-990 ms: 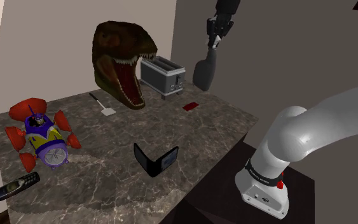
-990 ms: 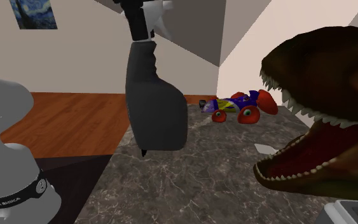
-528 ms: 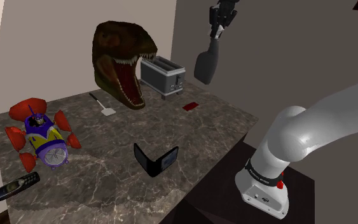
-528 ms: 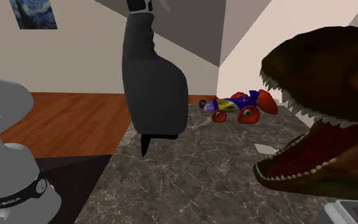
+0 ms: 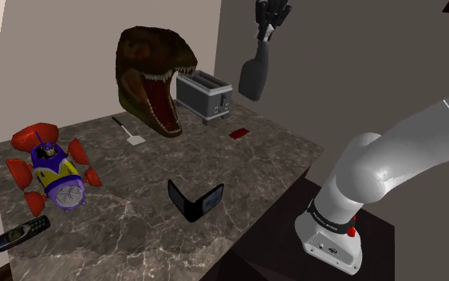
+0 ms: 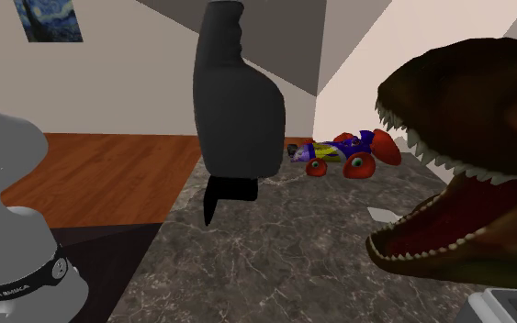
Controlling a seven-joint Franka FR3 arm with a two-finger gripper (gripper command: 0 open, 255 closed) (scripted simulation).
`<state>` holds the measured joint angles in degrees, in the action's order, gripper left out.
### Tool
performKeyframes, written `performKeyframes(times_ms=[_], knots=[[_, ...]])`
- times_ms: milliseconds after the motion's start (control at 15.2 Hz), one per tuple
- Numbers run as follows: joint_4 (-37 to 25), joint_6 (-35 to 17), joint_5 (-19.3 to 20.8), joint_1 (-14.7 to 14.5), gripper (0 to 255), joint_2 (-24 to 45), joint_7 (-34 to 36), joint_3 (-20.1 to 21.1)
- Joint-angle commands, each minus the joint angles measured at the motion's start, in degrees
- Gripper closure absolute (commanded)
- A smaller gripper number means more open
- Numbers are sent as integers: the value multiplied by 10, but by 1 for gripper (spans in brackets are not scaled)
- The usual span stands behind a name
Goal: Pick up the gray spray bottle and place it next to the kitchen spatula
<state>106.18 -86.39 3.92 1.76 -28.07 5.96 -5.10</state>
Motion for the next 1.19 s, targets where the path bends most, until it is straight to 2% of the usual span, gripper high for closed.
performKeyframes(times_ms=[0, 594, 1122], knots=[[4, -23, -4, -4, 255, 19, 12, 8], [-9, -124, -13, -23, 255, 137, 70, 44], [-74, -189, -9, -40, 255, 268, 117, 70]])
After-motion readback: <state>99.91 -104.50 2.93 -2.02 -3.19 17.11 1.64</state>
